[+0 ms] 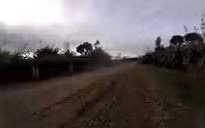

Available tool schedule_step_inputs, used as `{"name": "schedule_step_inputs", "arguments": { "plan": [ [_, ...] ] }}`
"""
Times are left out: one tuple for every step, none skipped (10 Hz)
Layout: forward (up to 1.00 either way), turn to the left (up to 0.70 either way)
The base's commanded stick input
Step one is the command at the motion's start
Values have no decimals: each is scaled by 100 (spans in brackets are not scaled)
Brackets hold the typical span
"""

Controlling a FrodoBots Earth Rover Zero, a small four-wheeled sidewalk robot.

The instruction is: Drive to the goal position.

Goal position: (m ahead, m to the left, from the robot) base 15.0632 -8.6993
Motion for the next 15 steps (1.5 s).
{"name": "schedule_step_inputs", "arguments": {
  "plan": [
    [85, 34],
    [85, 23],
    [85, 7],
    [85, -1],
    [85, -3],
    [85, -5],
    [85, -7],
    [85, -9],
    [85, -20],
    [85, -33],
    [85, -34],
    [85, -34],
    [85, -34],
    [85, -34],
    [85, -34]
  ]
}}
